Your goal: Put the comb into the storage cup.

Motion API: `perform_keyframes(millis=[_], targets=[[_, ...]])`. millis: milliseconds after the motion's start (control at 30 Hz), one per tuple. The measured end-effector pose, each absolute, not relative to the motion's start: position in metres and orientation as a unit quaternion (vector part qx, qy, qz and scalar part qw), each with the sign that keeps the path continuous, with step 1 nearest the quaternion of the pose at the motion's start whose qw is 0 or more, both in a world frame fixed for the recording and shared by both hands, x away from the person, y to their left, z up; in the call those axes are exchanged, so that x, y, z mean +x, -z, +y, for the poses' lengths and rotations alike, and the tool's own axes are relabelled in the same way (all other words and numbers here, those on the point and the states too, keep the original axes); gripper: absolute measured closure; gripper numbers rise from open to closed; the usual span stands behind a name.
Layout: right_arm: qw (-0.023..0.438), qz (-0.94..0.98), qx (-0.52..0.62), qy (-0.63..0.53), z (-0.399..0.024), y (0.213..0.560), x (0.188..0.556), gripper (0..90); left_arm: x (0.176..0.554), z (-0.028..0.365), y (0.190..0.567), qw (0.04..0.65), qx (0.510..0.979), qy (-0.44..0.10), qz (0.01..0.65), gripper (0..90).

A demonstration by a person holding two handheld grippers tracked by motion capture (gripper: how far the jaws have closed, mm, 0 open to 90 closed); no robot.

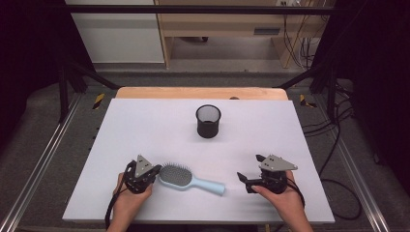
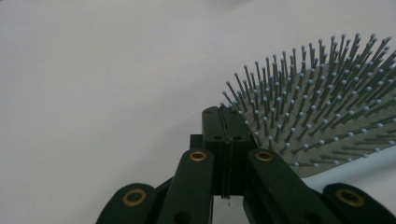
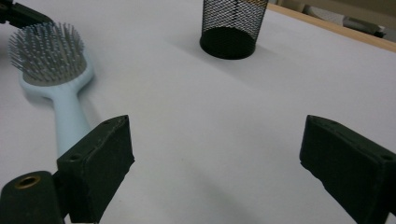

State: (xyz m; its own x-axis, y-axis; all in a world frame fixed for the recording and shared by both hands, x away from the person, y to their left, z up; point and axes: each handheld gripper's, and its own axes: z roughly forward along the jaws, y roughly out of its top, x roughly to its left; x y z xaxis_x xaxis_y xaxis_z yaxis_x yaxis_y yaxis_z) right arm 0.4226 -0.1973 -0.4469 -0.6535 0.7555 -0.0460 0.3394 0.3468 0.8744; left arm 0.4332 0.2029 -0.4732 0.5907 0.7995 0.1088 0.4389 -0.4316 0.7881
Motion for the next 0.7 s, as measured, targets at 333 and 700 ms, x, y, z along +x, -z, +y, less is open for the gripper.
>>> perform_keyframes(millis=[333, 700], targets=[[0.193, 0.812, 0.326, -0.445, -0.182, 0.445, 0.421, 11.8, 0.434, 0.173, 0.472, 0.37, 0.827, -0.235, 0.351, 90.0], [0.162, 0.832, 0.315, -0.427, -0.176, 0.445, 0.419, 13.2, 0.432, 0.142, 0.473, 0.379, 0.833, -0.226, 0.333, 90.0]])
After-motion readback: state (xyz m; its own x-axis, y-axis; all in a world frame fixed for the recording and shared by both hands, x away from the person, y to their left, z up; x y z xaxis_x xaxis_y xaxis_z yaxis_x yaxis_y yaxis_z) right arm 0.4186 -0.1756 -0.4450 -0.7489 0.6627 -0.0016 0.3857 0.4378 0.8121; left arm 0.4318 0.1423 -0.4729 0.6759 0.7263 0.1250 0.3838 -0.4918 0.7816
